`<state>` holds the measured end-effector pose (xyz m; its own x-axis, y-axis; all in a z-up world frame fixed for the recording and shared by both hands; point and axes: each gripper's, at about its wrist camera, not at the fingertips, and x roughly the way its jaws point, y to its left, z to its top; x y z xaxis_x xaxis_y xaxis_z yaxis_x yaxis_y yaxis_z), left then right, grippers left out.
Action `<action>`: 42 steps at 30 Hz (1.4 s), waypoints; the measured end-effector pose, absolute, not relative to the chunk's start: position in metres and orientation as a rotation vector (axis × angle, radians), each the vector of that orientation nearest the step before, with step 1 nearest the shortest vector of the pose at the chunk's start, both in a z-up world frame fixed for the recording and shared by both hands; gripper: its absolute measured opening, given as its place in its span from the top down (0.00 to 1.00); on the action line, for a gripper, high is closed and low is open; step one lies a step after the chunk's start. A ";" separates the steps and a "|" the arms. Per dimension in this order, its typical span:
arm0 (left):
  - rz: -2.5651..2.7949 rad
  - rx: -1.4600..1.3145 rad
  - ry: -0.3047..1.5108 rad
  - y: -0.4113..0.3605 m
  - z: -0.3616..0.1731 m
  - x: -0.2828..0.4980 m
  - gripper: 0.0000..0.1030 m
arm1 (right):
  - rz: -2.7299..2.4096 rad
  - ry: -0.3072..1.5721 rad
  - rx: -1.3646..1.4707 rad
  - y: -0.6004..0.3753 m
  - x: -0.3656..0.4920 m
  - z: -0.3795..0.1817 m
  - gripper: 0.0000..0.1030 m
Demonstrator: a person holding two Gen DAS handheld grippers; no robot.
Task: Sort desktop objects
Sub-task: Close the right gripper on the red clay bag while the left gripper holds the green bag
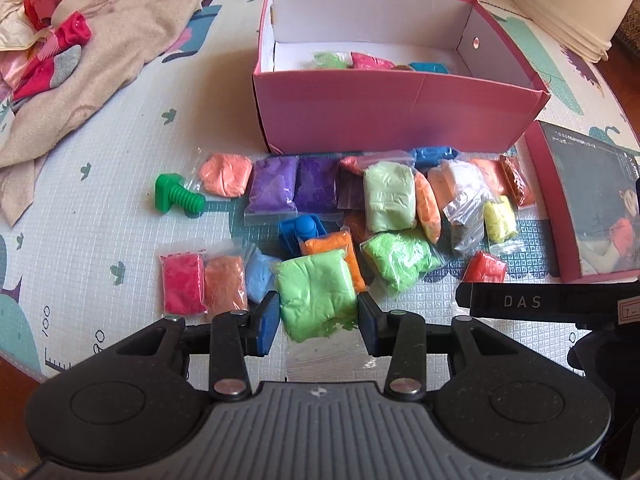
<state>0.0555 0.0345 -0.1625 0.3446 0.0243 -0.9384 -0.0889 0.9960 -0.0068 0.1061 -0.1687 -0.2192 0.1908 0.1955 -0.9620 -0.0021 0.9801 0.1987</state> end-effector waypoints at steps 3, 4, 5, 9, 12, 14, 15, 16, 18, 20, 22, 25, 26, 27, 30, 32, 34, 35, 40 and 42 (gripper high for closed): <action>0.076 -0.088 1.206 0.039 -0.158 0.059 0.61 | 0.095 1.365 0.159 -0.171 0.107 -0.221 0.01; 0.076 -0.094 1.202 0.039 -0.155 0.060 0.61 | 0.085 1.368 0.167 -0.171 0.107 -0.223 0.01; 0.075 -0.100 1.200 0.040 -0.155 0.062 0.61 | 0.073 1.370 0.173 -0.170 0.107 -0.225 0.01; 0.080 -0.114 1.183 0.028 -0.128 0.063 0.61 | 0.037 1.376 0.167 -0.166 0.108 -0.228 0.01; 0.079 -0.121 1.181 0.026 -0.126 0.063 0.61 | 0.015 1.375 0.156 -0.161 0.109 -0.229 0.01; 0.079 -0.125 1.180 0.028 -0.127 0.064 0.61 | 0.008 1.381 0.154 -0.158 0.109 -0.231 0.01; 0.078 -0.126 1.179 0.028 -0.127 0.064 0.61 | 0.003 1.383 0.151 -0.157 0.110 -0.232 0.01; 0.077 -0.129 1.177 0.029 -0.127 0.065 0.61 | -0.003 1.382 0.143 -0.156 0.110 -0.232 0.02; 0.076 -0.135 1.173 0.030 -0.126 0.066 0.61 | -0.012 1.384 0.138 -0.155 0.111 -0.234 0.02; 0.076 -0.138 1.171 0.031 -0.125 0.066 0.61 | -0.019 1.392 0.143 -0.155 0.112 -0.237 0.02; 0.075 -0.141 1.170 0.031 -0.125 0.067 0.61 | -0.026 1.398 0.150 -0.155 0.112 -0.239 0.02; 0.077 -0.145 1.170 0.033 -0.125 0.067 0.61 | -0.039 1.395 0.143 -0.155 0.114 -0.241 0.01; 0.077 -0.147 1.170 0.033 -0.125 0.067 0.61 | -0.042 1.394 0.141 -0.155 0.114 -0.241 0.01; 0.077 -0.149 1.171 0.033 -0.126 0.067 0.61 | -0.046 1.390 0.141 -0.155 0.115 -0.241 0.01; 0.075 -0.155 1.170 0.034 -0.126 0.068 0.61 | -0.062 1.385 0.134 -0.156 0.117 -0.242 0.01; 0.072 -0.158 1.169 0.034 -0.125 0.069 0.61 | -0.073 1.383 0.111 -0.155 0.117 -0.242 0.02; 0.070 -0.159 1.166 0.034 -0.124 0.069 0.61 | -0.081 1.375 0.102 -0.155 0.118 -0.241 0.04; 0.070 -0.159 1.165 0.035 -0.124 0.069 0.61 | -0.082 1.373 0.101 -0.156 0.118 -0.241 0.04; 0.073 -0.167 1.167 0.036 -0.125 0.070 0.61 | -0.087 1.347 0.100 -0.160 0.116 -0.233 0.25; 0.068 -0.168 1.164 0.035 -0.124 0.071 0.61 | -0.090 1.341 0.106 -0.162 0.116 -0.230 0.34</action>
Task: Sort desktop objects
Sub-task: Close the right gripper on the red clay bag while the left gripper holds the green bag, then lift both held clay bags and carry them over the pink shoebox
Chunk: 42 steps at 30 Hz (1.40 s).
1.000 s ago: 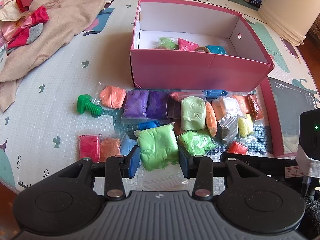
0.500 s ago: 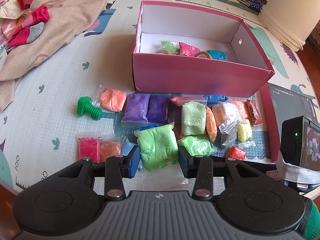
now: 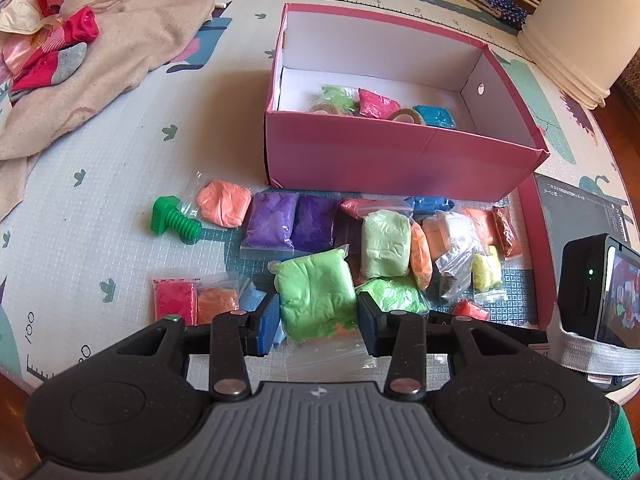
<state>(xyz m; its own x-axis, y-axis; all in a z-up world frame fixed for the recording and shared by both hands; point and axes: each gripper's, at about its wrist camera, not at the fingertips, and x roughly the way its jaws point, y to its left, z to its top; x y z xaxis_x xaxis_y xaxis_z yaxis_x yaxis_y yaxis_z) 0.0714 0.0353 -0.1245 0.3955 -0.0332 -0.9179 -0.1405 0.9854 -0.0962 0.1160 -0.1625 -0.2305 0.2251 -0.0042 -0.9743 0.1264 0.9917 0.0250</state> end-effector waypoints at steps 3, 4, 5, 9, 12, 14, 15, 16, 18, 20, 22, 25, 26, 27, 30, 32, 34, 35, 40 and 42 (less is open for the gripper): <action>0.060 -0.167 1.158 0.033 -0.123 0.072 0.61 | -0.095 1.336 0.118 -0.169 0.115 -0.228 0.43; 0.059 -0.167 1.156 0.033 -0.122 0.072 0.61 | -0.097 1.334 0.122 -0.172 0.115 -0.227 0.47; 0.058 -0.167 1.154 0.033 -0.122 0.072 0.61 | -0.097 1.333 0.125 -0.174 0.114 -0.226 0.49; 0.056 -0.169 1.144 0.031 -0.119 0.073 0.61 | -0.092 1.332 0.133 -0.183 0.113 -0.224 0.60; 0.048 -0.166 1.134 0.028 -0.116 0.075 0.61 | -0.090 1.336 0.135 -0.190 0.110 -0.222 0.61; 0.045 -0.163 1.128 0.026 -0.113 0.076 0.61 | -0.095 1.337 0.142 -0.194 0.107 -0.221 0.61; 0.043 -0.162 1.126 0.025 -0.112 0.076 0.61 | -0.093 1.335 0.144 -0.197 0.106 -0.219 0.61; 0.042 -0.162 1.123 0.025 -0.111 0.076 0.61 | -0.089 1.333 0.145 -0.199 0.106 -0.217 0.61; 0.037 -0.159 1.114 0.023 -0.108 0.077 0.61 | -0.081 1.326 0.153 -0.203 0.105 -0.213 0.62; 0.032 -0.157 1.103 0.020 -0.104 0.078 0.61 | -0.074 1.317 0.158 -0.208 0.103 -0.208 0.62; 0.025 -0.150 1.092 0.017 -0.101 0.079 0.61 | -0.070 1.311 0.169 -0.214 0.101 -0.203 0.62; 0.013 -0.147 1.074 0.013 -0.094 0.080 0.61 | -0.062 1.298 0.175 -0.224 0.099 -0.193 0.62; 0.008 -0.148 1.067 0.011 -0.091 0.081 0.61 | -0.058 1.292 0.175 -0.227 0.098 -0.188 0.62; 0.004 -0.148 1.059 0.010 -0.087 0.082 0.61 | -0.054 1.284 0.175 -0.222 0.098 -0.184 0.62; -0.012 -0.148 1.030 0.005 -0.076 0.085 0.61 | -0.041 1.258 0.175 -0.215 0.099 -0.171 0.62; -0.017 -0.145 1.007 0.003 -0.068 0.087 0.61 | -0.029 1.233 0.171 -0.189 0.092 -0.156 0.62; -0.023 -0.143 0.984 0.001 -0.059 0.090 0.61 | -0.019 1.206 0.161 -0.183 0.098 -0.148 0.62; -0.026 -0.142 0.972 0.000 -0.055 0.092 0.61 | -0.014 1.193 0.155 -0.182 0.105 -0.147 0.62; -0.037 -0.137 0.933 0.001 -0.041 0.100 0.61 | 0.016 1.143 0.134 -0.178 0.114 -0.128 0.62; -0.044 -0.136 0.929 0.000 -0.038 0.106 0.61 | 0.036 1.126 0.118 -0.176 0.117 -0.118 0.62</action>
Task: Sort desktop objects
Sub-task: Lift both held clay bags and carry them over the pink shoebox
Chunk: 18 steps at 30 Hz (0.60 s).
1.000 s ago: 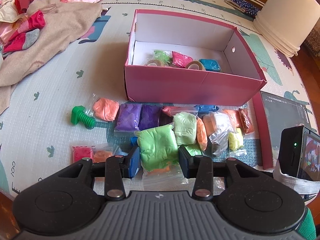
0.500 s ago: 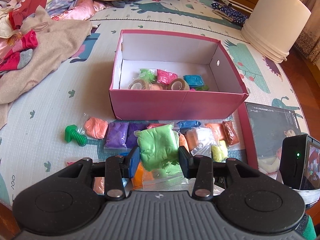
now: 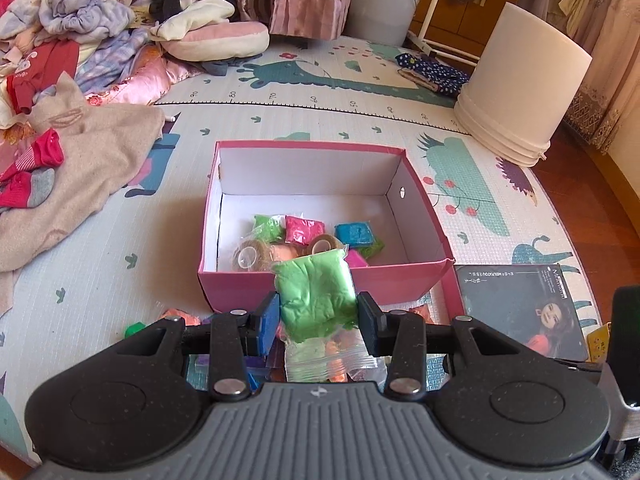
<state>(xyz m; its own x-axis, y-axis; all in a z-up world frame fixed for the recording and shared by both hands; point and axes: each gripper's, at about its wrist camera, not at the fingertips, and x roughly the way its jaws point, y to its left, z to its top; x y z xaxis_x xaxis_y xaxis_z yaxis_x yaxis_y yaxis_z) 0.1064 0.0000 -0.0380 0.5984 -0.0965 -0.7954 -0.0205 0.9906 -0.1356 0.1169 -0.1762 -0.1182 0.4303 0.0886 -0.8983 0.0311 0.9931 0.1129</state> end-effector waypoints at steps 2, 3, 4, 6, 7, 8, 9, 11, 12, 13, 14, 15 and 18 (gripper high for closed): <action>-0.054 -0.135 0.925 -0.001 -0.033 0.115 0.61 | 0.062 1.111 0.095 -0.174 0.121 -0.106 0.62; -0.060 -0.134 0.922 -0.001 -0.030 0.119 0.61 | 0.074 1.101 0.083 -0.174 0.124 -0.100 0.62; -0.067 -0.128 0.915 -0.001 -0.026 0.125 0.61 | 0.084 1.094 0.075 -0.173 0.127 -0.094 0.62; -0.075 -0.116 0.902 0.001 -0.018 0.137 0.61 | 0.108 1.075 0.051 -0.172 0.136 -0.081 0.62; -0.079 -0.111 0.895 0.002 -0.014 0.144 0.61 | 0.121 1.066 0.038 -0.172 0.141 -0.074 0.62; -0.083 -0.106 0.892 0.003 -0.011 0.150 0.61 | 0.132 1.059 0.024 -0.172 0.146 -0.068 0.62; -0.088 -0.100 0.889 0.005 -0.007 0.156 0.61 | 0.143 1.048 0.007 -0.172 0.152 -0.062 0.62; -0.101 -0.067 0.887 0.006 -0.002 0.168 0.61 | 0.162 1.034 -0.021 -0.172 0.162 -0.053 0.62; -0.107 -0.050 0.886 0.007 0.000 0.174 0.61 | 0.170 1.026 -0.035 -0.172 0.167 -0.048 0.62; -0.111 -0.031 0.884 0.008 0.002 0.179 0.61 | 0.180 1.020 -0.050 -0.173 0.172 -0.044 0.62; -0.115 -0.012 0.881 0.009 0.003 0.184 0.61 | 0.190 1.019 -0.064 -0.172 0.177 -0.041 0.62; -0.119 0.007 0.879 0.010 0.004 0.189 0.61 | 0.199 1.017 -0.079 -0.172 0.181 -0.038 0.62; -0.121 0.048 0.882 0.013 -0.003 0.204 0.61 | 0.222 1.012 -0.126 -0.171 0.193 -0.032 0.62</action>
<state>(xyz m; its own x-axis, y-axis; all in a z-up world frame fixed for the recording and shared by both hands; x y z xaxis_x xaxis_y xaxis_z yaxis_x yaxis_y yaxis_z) 0.2045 0.0125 -0.0027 0.6293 -0.0854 -0.7725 0.1250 0.9921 -0.0078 0.1928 -0.1712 -0.0322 0.5099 0.1258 -0.8510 -0.2421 0.9703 -0.0016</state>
